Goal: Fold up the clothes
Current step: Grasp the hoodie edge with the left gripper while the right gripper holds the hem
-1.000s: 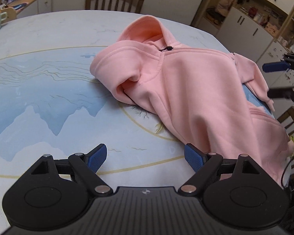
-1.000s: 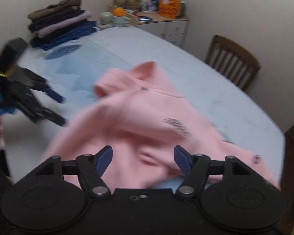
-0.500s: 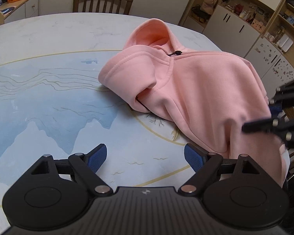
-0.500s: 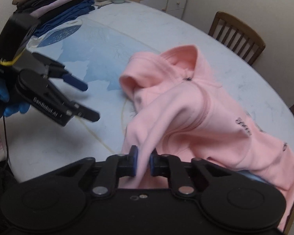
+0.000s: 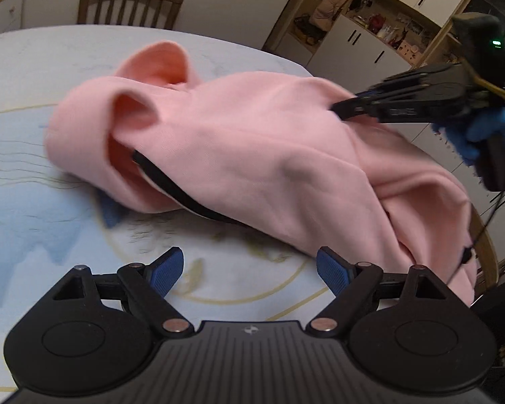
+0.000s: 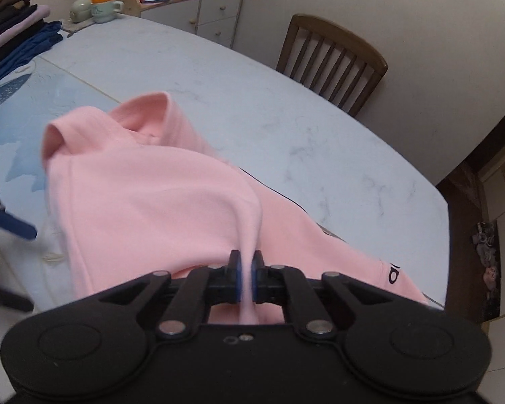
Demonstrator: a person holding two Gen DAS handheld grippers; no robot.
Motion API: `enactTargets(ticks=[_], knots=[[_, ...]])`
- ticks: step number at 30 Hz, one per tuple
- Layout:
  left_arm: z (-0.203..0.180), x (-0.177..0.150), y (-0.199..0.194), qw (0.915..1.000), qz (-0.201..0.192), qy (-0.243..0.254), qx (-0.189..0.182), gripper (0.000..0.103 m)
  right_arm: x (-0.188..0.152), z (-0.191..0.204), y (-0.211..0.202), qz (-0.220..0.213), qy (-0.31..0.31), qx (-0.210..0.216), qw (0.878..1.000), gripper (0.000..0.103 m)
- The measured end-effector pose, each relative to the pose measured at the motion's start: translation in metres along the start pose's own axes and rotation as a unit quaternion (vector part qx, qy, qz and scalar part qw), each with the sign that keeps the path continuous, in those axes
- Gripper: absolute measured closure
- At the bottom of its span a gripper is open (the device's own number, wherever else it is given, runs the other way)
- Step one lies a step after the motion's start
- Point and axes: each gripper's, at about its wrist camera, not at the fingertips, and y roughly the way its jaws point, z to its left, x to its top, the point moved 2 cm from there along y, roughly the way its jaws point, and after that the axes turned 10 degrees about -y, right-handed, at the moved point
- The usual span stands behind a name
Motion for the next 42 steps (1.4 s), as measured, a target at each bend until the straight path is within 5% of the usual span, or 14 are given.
enactTargets(ticks=[7,16,17,19,22,33,42], knots=[[-0.050,0.008,0.048,0.9993,-0.015,-0.034,-0.008,0.017,-0.014,-0.026,0.031,-0.007,0.000,0.041,0.999,0.000],[-0.054,0.013,0.089,0.9900,-0.014,-0.140,0.008,0.014,-0.033,-0.054,0.017,-0.045,0.035,0.102,0.993,0.000],[-0.053,0.013,0.090,0.9886,-0.013,-0.150,0.002,0.019,-0.035,-0.058,0.012,-0.051,0.041,0.107,0.992,0.000],[-0.053,0.015,0.087,0.9864,-0.011,-0.164,-0.005,0.071,-0.039,-0.065,0.002,-0.063,0.053,0.117,0.990,0.000],[-0.054,0.018,0.080,0.9850,-0.015,-0.172,0.004,0.094,-0.048,-0.081,-0.018,-0.083,0.068,0.131,0.986,0.000],[-0.027,0.010,-0.008,0.9819,-0.066,-0.152,0.091,0.096,-0.137,-0.087,-0.050,-0.054,0.076,0.117,0.989,0.000],[-0.002,0.023,-0.072,0.9724,-0.079,-0.101,0.195,0.096,-0.133,-0.038,-0.041,-0.056,0.087,0.160,0.982,0.000]])
